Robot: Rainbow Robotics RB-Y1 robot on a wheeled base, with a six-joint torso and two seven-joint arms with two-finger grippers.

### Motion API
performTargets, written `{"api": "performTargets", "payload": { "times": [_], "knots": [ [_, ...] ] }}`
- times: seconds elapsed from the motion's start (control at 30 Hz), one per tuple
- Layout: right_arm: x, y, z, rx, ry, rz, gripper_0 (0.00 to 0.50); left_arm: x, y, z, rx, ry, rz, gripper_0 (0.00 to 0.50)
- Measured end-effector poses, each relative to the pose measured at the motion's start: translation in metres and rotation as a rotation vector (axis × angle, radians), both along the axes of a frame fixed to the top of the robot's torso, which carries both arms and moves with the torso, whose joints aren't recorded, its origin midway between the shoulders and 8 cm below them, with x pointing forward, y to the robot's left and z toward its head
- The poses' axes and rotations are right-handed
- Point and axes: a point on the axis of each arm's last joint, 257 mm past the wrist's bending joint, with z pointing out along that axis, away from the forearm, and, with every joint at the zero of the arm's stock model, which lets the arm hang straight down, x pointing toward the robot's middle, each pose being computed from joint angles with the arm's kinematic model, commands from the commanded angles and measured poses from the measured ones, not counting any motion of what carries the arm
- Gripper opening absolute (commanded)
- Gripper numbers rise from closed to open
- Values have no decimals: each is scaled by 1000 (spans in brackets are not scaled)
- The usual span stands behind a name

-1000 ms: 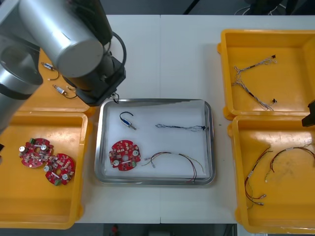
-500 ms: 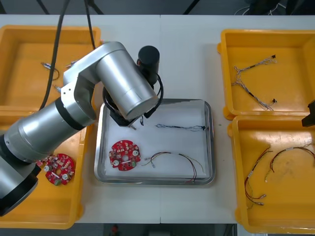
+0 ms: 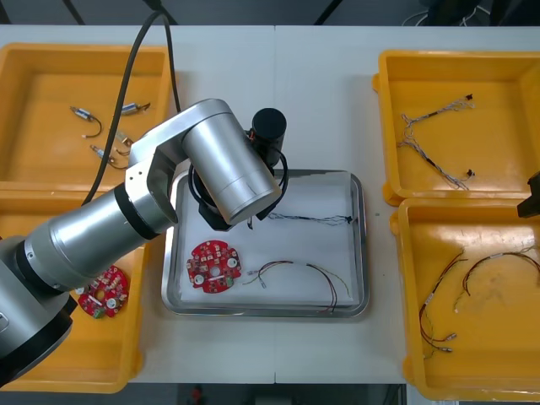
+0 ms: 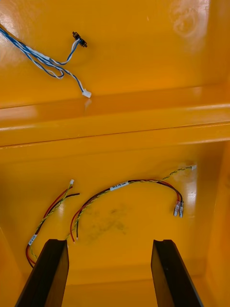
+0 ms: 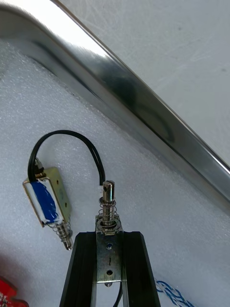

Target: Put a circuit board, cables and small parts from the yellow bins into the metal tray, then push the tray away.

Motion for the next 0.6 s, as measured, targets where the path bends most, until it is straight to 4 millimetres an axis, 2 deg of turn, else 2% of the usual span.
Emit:
{"api": "performTargets", "payload": {
  "times": [0.1, 0.13, 0.17, 0.2, 0.27, 0.47, 0.6],
  "knots": [
    [0, 0, 0, 0, 0, 0, 500, 1, 4, -4, 32, -16, -2, 82],
    [0, 0, 0, 0, 0, 0, 500, 0, 4, -6, 39, -16, -6, 120],
    [0, 0, 0, 0, 0, 0, 500, -1, 4, -7, 43, -16, -9, 183],
    [0, 0, 0, 0, 0, 0, 500, -1, 4, -8, 46, -15, -11, 220],
    [0, 0, 0, 0, 0, 0, 500, -2, 4, -9, 48, -15, -13, 327],
    [0, 0, 0, 0, 0, 0, 500, -2, 4, -9, 48, -15, -13, 440],
    [0, 0, 0, 0, 0, 0, 500, -2, 3, -8, 46, -17, -16, 480]
  ]
}}
